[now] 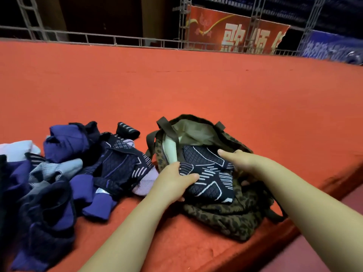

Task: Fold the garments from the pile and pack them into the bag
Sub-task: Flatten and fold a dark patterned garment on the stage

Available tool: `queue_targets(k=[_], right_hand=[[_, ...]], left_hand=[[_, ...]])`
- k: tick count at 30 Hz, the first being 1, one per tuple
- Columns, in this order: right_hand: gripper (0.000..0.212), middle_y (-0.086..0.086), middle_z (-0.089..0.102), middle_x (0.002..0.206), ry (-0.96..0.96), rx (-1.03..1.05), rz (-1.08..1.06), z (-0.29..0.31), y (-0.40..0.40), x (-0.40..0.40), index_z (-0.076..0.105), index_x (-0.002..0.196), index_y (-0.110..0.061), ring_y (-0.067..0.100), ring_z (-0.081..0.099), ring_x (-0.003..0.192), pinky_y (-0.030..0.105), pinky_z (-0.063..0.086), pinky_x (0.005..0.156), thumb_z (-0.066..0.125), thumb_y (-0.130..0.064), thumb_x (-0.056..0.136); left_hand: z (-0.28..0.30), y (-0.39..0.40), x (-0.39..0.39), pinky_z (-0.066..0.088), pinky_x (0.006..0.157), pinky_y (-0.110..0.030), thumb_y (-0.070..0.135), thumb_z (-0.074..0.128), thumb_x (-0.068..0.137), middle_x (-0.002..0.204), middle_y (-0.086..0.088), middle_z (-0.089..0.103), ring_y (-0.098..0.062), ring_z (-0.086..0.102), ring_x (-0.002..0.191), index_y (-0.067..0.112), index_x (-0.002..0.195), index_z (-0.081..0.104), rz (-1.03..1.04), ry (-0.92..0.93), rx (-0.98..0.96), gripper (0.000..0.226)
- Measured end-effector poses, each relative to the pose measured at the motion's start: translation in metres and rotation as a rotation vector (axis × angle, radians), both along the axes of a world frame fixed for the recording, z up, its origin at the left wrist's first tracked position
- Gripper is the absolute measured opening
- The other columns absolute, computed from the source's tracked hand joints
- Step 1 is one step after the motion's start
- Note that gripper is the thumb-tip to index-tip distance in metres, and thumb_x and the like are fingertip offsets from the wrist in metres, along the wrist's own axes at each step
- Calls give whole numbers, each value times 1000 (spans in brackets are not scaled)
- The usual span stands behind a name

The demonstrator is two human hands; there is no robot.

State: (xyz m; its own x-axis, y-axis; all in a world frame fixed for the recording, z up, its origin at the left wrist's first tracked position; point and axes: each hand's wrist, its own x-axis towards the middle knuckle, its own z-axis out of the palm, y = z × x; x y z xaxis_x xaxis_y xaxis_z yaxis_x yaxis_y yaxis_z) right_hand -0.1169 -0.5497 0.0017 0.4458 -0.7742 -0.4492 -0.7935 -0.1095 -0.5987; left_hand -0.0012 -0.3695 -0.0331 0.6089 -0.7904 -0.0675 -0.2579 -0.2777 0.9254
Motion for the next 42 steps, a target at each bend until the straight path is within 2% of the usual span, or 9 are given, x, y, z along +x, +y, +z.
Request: queue_targets(k=[2, 5, 8, 13, 19, 29, 33, 38, 42], right_hand=[[62, 7, 51, 124, -66, -1, 43, -6, -1, 0, 37, 131, -20, 22, 59, 88, 24, 44, 50, 52, -62, 86], [43, 4, 58, 90, -396, -18, 109, -10, -4, -1, 46, 122, -22, 13, 52, 56, 21, 35, 44, 68, -30, 86], [37, 8, 55, 73, -515, -81, 191, -10, -9, 0, 57, 115, -18, 12, 54, 53, 22, 35, 43, 73, -12, 81], [14, 4, 58, 72, -441, -435, 277, -12, -18, 11, 62, 75, -26, 15, 52, 62, 25, 39, 60, 72, -20, 82], [19, -5, 56, 74, -374, -518, 280, -25, -30, 28, 53, 80, -18, 12, 51, 68, 31, 38, 64, 54, -31, 94], [40, 12, 60, 88, -202, -590, 286, -31, -55, 65, 54, 93, -2, 25, 54, 79, 37, 40, 68, 53, -43, 93], [17, -2, 49, 81, -201, -477, 268, -45, -78, 72, 46, 82, -24, 19, 46, 81, 20, 32, 55, 59, -22, 92], [26, -2, 48, 69, -398, -348, 191, -49, -80, 67, 46, 77, -16, 16, 43, 66, 30, 32, 56, 65, -30, 88], [26, 4, 45, 60, -554, -174, 118, -46, -80, 62, 50, 79, -13, 17, 38, 50, 26, 29, 45, 62, -33, 91]], left_hand=[[-11, -2, 0, 51, 44, -25, 31, 68, 81, 89, 5, 67, -11, 64, 72, 22, 95, 62, -17, 8, 57, 18], [-20, 0, 2, 51, 45, -26, 30, 67, 81, 89, 6, 68, -13, 65, 72, 24, 93, 61, -24, 22, 51, 15], [-20, 0, 3, 49, 45, -24, 31, 67, 82, 89, 6, 68, -11, 64, 71, 24, 95, 60, -25, 28, 31, 16], [-21, 3, 2, 47, 45, -23, 28, 66, 82, 85, 7, 67, -8, 61, 64, 25, 92, 60, -10, 87, -22, 12], [-22, 4, 1, 47, 44, -22, 26, 66, 84, 80, 12, 66, 1, 59, 56, 28, 90, 59, -4, 113, -45, 8], [-2, 6, -2, 44, 40, -22, 18, 68, 84, 70, 12, 66, 0, 61, 57, 23, 87, 62, 114, 141, -261, 8], [26, -20, 14, 47, 44, -25, 25, 70, 81, 78, 8, 67, -7, 62, 65, 26, 87, 62, 161, 60, -360, 10], [20, -69, 36, 52, 46, -26, 21, 67, 85, 98, -1, 62, -16, 63, 81, 20, 100, 57, 12, 49, 73, 17], [3, -79, 41, 49, 42, -23, 19, 67, 85, 94, -7, 65, -17, 64, 65, 9, 108, 58, -85, 100, 300, 26]])
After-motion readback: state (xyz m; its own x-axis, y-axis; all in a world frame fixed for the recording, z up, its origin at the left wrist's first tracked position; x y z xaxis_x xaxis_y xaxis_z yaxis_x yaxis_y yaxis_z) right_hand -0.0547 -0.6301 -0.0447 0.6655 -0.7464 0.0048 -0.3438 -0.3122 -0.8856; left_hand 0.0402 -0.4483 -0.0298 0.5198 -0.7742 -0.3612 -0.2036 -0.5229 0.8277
